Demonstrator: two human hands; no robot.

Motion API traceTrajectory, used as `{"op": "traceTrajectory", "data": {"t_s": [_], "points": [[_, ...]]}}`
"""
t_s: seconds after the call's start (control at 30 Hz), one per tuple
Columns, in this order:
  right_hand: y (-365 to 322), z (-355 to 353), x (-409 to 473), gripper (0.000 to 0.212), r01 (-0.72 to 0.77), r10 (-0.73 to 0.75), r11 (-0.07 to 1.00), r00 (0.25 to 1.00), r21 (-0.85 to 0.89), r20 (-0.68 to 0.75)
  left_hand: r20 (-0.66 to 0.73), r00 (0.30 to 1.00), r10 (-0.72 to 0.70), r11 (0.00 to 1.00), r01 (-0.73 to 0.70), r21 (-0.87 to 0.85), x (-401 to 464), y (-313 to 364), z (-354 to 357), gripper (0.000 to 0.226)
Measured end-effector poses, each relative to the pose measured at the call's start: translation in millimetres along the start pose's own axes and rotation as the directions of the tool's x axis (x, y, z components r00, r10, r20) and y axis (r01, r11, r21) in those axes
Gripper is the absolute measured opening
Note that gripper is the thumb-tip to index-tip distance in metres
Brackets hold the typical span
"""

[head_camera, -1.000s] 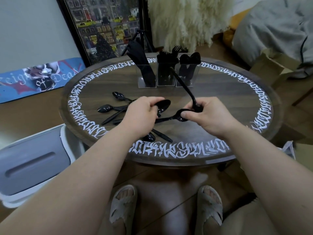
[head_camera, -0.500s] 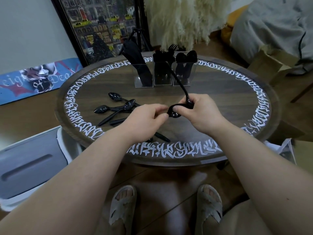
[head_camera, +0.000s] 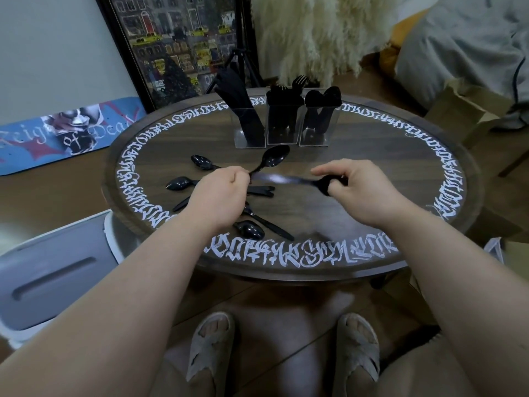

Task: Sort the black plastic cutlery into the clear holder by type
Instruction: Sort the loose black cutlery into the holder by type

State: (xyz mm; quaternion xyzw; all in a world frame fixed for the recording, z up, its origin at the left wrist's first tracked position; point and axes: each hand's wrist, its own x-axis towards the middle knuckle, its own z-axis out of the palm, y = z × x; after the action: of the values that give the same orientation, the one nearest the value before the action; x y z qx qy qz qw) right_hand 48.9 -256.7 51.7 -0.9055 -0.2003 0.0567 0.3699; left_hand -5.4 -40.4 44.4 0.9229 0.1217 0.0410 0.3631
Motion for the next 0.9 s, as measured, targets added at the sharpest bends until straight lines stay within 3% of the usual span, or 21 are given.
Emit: {"op": "traceTrajectory", "data": {"t_s": [0.17,0.33,0.47,0.6,0.9], "points": [[-3.9,11.6,1.4,0.016,0.055,-0.054,0.998,0.996,0.011,-0.072,0.149,0.988,0.028,0.998,-0.037,0.056,-7.6,9.9,1.9,0.050],[-7.1,18.7,5.3,0.016,0.028,-0.023,1.000,0.969,0.015,-0.245,0.303,0.943,0.138,0.985,-0.164,0.061,-11.2,13.2,7.9,0.030],[-5.6,17.3,8.5,0.021,0.020,-0.028,0.999,0.945,-0.029,-0.326,0.299,0.935,0.191,0.977,-0.210,0.034,-11.5,12.5,8.6,0.027],[-2.2,19.5,4.6,0.029,0.130,-0.135,0.991,0.963,-0.033,-0.235,0.266,0.943,0.199,0.972,-0.225,0.071,-10.7,12.0,7.4,0.026],[-0.6,23.1,3.0,0.022,0.184,-0.207,0.978,0.926,-0.101,-0.316,0.353,0.921,0.164,0.977,-0.201,0.070,-11.5,15.0,8.0,0.030]]}}
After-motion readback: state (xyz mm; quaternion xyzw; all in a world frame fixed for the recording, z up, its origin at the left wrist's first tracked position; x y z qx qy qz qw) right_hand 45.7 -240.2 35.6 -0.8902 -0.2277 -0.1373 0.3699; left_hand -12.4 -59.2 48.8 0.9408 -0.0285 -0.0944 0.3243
